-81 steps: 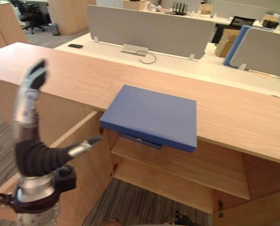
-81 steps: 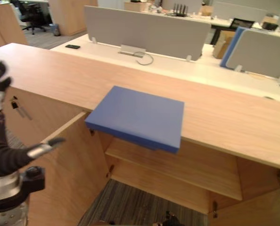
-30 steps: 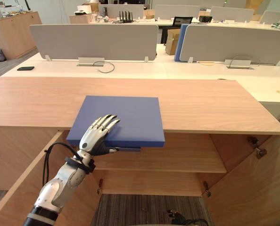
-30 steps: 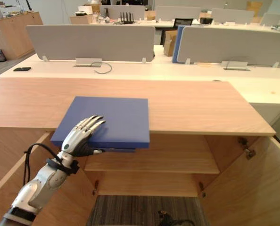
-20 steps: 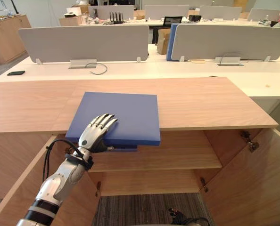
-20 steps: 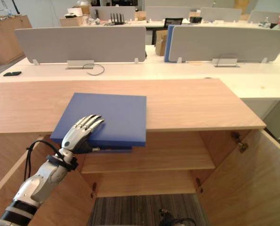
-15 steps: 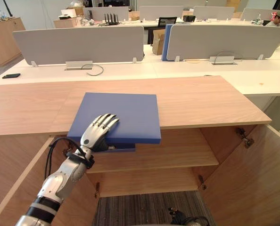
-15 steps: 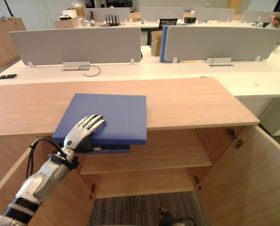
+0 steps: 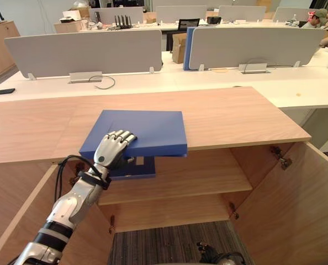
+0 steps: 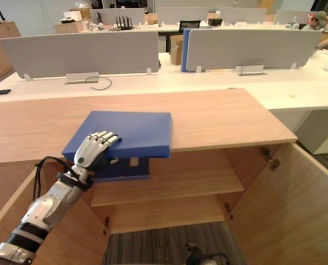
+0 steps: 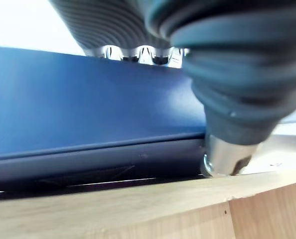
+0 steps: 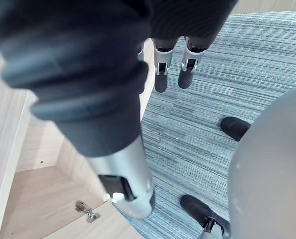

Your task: Walk over to the cabinet, pick up the folder, carry it to the office cabinet, place the folder inside the office cabinet, then close the office cabinet door

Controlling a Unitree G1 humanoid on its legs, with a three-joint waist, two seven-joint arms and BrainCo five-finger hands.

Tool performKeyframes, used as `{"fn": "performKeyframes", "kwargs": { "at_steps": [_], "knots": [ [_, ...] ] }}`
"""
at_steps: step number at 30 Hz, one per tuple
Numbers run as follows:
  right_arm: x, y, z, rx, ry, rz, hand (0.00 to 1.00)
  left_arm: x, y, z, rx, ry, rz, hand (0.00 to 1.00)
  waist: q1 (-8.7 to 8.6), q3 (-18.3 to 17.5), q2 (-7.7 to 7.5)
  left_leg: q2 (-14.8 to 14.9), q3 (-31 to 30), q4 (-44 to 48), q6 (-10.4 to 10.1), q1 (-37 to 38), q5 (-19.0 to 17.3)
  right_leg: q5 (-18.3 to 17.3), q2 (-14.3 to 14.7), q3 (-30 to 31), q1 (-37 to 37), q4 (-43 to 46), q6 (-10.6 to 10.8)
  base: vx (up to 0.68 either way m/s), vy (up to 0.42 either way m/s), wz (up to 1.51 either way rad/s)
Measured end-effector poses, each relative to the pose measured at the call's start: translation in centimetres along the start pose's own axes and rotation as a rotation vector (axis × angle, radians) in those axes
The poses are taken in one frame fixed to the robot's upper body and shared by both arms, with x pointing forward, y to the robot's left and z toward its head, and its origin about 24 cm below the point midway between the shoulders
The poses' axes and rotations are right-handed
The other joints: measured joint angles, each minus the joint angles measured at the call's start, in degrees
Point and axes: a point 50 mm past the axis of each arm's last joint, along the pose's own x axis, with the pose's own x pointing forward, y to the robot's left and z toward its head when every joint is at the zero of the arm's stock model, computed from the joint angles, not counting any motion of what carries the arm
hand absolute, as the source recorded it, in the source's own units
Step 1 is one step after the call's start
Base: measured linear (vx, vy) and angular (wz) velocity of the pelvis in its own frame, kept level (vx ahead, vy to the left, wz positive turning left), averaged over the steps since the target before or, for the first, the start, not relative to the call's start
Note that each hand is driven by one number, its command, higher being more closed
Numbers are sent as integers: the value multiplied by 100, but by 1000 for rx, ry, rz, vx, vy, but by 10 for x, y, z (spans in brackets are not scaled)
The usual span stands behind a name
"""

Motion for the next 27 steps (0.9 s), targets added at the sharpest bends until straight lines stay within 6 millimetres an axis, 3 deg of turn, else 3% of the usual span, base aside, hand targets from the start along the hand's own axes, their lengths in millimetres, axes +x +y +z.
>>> {"fn": "performKeyframes", "kwargs": {
  "at_steps": [4, 7, 11, 14, 17, 23, 27],
  "knots": [
    [0, 0, 0, 2, 0, -6, 0, 2, 1, -1, 0, 18, 22, 100, -25, -2, 2, -2, 8, 2, 4, 1, 2, 13, -1, 13, -4, 0, 4, 0, 0, 0],
    [0, -1, 0, 33, 0, -14, 0, 4, 9, 11, -102, 101, 124, 100, -27, 0, 3, -13, 30, 1, 11, -28, 5, 24, -11, 47, -46, -1, 10, -8, 19, -5],
    [-2, -5, 1, 281, -36, -64, 0, -12, 46, 36, -509, 292, 463, 100, -30, -12, 21, 1, 198, 29, 13, -203, -33, 44, 6, 290, -270, 28, 7, 27, 22, -19],
    [-10, -11, 4, 460, -129, -117, 0, -28, 65, 41, -819, 370, 651, 100, -36, -27, 67, 35, 372, 140, 9, -201, -148, 52, 43, 475, -355, 33, 7, 50, 16, -33],
    [-25, -21, 20, 557, -288, -163, 0, -45, 67, 41, -1101, 406, 699, 100, -119, -43, 82, 93, 619, 242, 1, -203, -273, 63, 100, 693, -417, 62, 0, 34, 13, -39],
    [-64, -52, 54, 710, -600, -252, 0, -57, 75, 40, -1499, 342, 751, 100, -231, -37, 77, 109, 875, 331, 10, -212, -390, 79, 129, 936, -544, 102, 19, 11, 16, -24],
    [-95, -77, 86, 819, -860, -270, 0, -61, 88, 35, -1587, 272, 834, 100, -244, -33, 73, 107, 931, 347, 16, -211, -420, 83, 132, 987, -569, 102, 25, 20, 10, -10]
  ]
}}
